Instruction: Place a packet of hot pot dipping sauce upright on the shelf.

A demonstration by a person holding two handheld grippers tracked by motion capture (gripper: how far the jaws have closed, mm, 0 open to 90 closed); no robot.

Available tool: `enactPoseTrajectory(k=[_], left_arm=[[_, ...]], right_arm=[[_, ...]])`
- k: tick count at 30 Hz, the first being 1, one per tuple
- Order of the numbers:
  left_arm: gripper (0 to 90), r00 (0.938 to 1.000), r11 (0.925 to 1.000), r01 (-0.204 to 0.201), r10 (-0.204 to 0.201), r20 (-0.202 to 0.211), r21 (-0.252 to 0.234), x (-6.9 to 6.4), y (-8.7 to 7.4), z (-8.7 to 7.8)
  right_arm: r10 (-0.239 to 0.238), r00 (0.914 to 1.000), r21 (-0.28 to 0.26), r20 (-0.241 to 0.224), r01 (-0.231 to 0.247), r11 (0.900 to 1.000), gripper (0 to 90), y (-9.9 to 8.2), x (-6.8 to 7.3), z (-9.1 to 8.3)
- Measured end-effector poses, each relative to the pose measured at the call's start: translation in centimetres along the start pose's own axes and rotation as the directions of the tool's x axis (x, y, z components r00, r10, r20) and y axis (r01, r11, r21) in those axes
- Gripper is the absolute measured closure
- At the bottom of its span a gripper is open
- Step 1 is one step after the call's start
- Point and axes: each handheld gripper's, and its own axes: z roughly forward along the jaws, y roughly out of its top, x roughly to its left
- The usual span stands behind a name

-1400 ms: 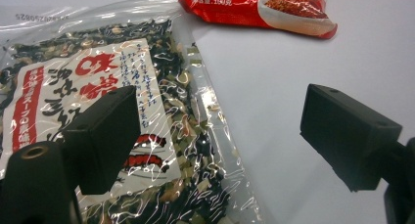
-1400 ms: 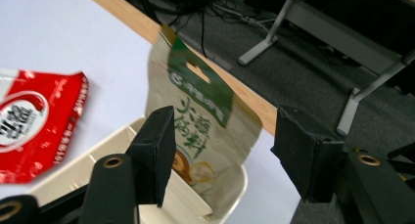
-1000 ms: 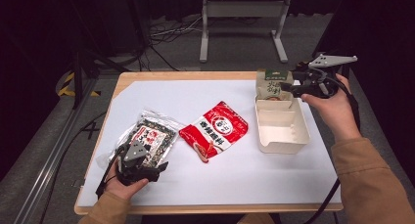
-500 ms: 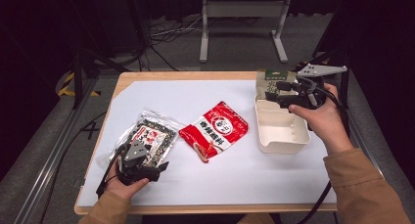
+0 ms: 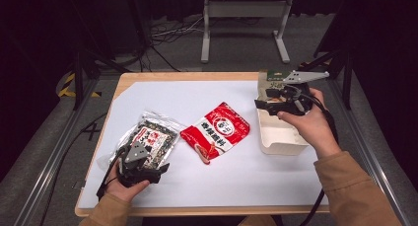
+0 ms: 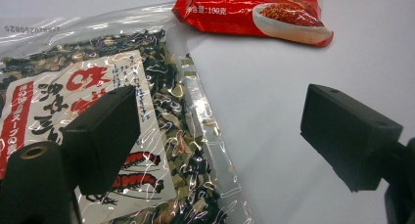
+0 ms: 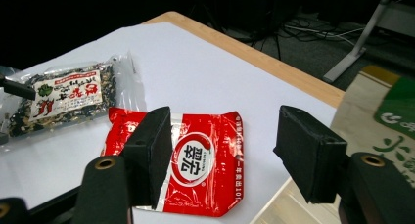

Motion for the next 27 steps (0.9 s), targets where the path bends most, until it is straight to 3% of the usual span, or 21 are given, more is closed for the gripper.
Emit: enactPoseTrajectory(k=[14,27], left_arm=[[15.1,1.0,1.0,-0.004,0.004,-0.003,0.001,0.2,-0.1,-0.2],[15.1,1.0,1.0,-0.006,0.006,-0.003,0.002,0.2,-0.1,-0.2]], right_arm=[[0.036,0.9991,0.094,-0.021,-0.034,0.995,39.5,-1.3,0.3,5.0],[0.069,0.9974,0.258,-0.022,-0.061,0.9642,38.6,-3.4,-0.5,9.7]])
